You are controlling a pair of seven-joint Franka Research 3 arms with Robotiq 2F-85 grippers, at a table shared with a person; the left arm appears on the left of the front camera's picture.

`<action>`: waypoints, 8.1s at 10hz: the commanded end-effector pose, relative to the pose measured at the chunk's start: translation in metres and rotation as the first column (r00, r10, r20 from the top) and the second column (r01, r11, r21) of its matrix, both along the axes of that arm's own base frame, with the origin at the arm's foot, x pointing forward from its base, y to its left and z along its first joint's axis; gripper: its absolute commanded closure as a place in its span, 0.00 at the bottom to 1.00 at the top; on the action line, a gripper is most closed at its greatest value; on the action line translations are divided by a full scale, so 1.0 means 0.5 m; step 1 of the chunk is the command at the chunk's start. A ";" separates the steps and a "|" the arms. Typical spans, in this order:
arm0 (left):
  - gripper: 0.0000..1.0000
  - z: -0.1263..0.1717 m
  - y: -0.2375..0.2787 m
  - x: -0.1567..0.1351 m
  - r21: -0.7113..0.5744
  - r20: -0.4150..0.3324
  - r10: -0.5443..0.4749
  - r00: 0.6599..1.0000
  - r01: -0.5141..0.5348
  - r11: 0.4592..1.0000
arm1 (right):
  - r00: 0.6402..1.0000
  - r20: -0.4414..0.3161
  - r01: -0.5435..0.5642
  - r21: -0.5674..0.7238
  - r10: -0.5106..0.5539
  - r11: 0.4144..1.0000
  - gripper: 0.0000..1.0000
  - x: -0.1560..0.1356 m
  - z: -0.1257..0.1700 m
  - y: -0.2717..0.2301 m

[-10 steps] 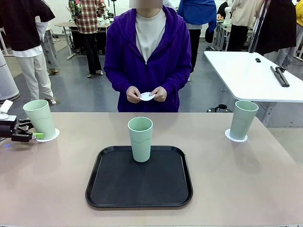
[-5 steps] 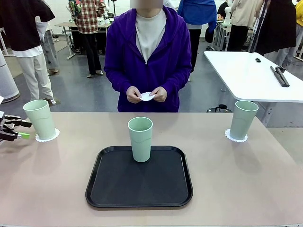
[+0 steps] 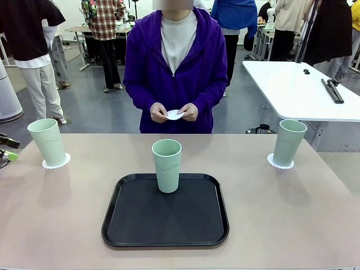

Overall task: Place coasters on the table and set cups on them.
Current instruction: Take one Reusable plastic cup from the Flat Tray and place it on a coaster set by the human.

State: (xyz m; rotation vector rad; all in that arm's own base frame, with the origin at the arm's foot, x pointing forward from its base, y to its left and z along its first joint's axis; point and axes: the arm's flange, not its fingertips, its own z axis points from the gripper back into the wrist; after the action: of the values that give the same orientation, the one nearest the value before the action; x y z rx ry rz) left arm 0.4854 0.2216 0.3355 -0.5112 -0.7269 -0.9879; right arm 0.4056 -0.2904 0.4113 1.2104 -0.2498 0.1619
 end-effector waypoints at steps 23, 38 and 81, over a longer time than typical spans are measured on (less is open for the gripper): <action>0.00 0.370 -0.357 -0.049 0.625 -0.133 0.513 0.848 -0.330 0.708 | 1.000 -0.003 0.003 -0.005 -0.003 1.000 0.00 -0.001 0.001 -0.001; 0.00 0.231 -0.290 -0.225 -0.034 -0.615 0.212 0.760 -0.293 0.955 | 1.000 -0.003 0.003 -0.005 -0.003 1.000 0.00 -0.001 0.001 -0.001; 0.00 0.124 0.184 -0.287 -0.386 -0.811 -0.006 0.585 -0.527 0.757 | 0.997 0.073 0.006 -0.063 -0.002 0.998 0.00 0.007 0.049 0.029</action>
State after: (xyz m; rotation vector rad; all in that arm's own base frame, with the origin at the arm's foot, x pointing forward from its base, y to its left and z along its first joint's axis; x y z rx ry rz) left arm 0.3429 0.3125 0.3970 -1.2619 -0.2618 -0.1149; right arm 0.4065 -0.2897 0.4175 1.1962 -0.2664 0.1741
